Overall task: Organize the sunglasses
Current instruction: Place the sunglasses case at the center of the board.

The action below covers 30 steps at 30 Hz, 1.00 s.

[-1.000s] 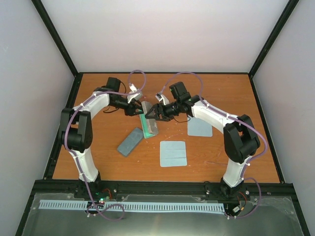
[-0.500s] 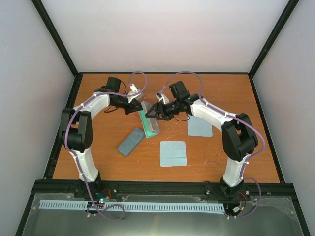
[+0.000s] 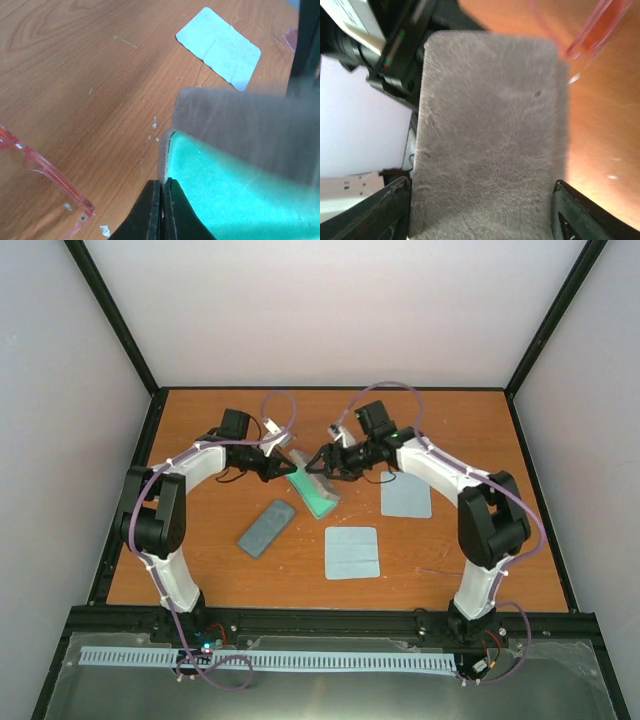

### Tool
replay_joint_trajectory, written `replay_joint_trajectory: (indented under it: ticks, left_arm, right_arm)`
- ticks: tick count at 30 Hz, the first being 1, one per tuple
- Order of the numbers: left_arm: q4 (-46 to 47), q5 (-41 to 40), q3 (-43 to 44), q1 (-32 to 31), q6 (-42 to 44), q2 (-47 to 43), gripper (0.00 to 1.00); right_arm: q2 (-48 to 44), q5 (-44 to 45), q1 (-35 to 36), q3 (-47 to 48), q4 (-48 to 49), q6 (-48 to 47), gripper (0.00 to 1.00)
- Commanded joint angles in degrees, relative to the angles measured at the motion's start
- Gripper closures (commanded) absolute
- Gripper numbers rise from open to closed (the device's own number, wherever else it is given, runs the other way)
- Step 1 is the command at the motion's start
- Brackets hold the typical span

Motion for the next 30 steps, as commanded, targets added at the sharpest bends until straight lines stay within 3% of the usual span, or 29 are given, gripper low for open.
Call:
replay_joint_trajectory:
  ticks: [1,8,15,20,30]
  left_arm:
    - [2.75,2.80,1.81,-1.01,-15.85,-3.17,1.00]
    - [3.25,-2.97,7.30,-8.71,-28.83,2.21,1.00]
    - [1.87,-15.35,16.05,-13.03,-39.91,11.06,1.00]
    - [2.24,-23.04,18.86,-13.79,-43.71,13.30,1.00]
    - [1.77,-32.91,21.38,-13.96,-43.31,15.81,1.00]
  right_arm:
    - [-8.68,8.66,-7.39,1.16,-5.33,-4.46,0.23]
    - [-20.15,21.86,-15.72,1.08,-13.99,-7.48,0.18]
    - [-26.93,27.33,-15.73,-9.52,-8.32,-3.24,0.18]
    - [-30.07,28.93,-15.71,-13.82,-6.72,-2.25,0.18]
    - [-31.34,28.89,-15.73,-18.79,-4.35,-1.87,0.18]
